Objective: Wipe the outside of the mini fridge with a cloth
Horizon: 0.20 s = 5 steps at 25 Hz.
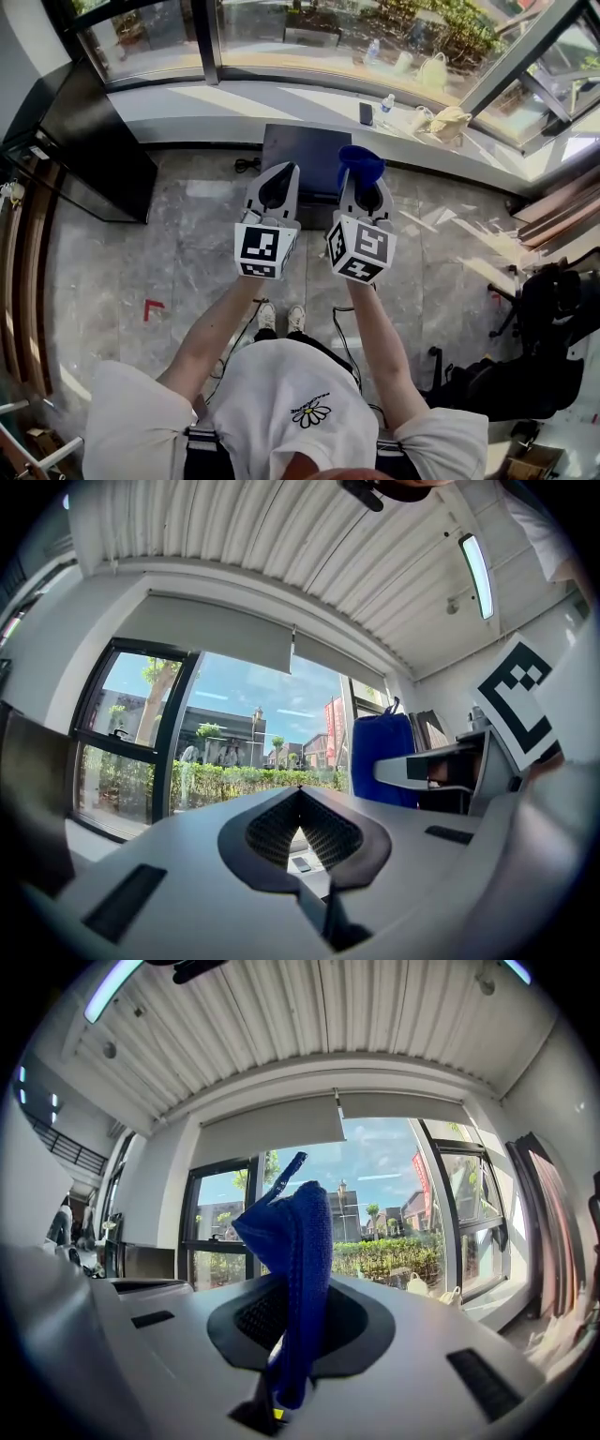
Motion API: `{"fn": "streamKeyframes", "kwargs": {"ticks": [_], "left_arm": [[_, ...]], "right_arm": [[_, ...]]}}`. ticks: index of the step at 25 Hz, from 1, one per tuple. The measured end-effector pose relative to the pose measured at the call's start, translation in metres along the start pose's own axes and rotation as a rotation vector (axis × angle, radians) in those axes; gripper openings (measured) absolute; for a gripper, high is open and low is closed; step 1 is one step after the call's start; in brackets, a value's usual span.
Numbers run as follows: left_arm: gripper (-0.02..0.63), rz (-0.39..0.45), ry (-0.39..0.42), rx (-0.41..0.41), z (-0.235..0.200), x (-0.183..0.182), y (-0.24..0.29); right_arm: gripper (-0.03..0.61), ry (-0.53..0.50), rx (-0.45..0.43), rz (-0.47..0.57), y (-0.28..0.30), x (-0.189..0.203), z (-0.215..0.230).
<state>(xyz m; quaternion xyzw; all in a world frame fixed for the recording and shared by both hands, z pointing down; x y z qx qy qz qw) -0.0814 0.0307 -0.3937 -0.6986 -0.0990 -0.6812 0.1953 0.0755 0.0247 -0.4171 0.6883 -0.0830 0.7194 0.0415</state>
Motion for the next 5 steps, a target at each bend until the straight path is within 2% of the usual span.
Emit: {"fn": "streamKeyframes", "kwargs": {"ticks": [5], "left_arm": [[0.005,0.011,0.000,0.010,0.0074,-0.0097,0.0023]], "right_arm": [[0.072,0.001,-0.003,-0.013,-0.0041,-0.0035,0.0037]]}}
Point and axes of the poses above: the fingertips, and each gripper's own axes: y forward along the fingers, z to its right, x out of its underside, the point moved 7 cm from there along -y, backward along the fingers, and after that the axes turned 3 degrees about z, right-handed, at the moved point
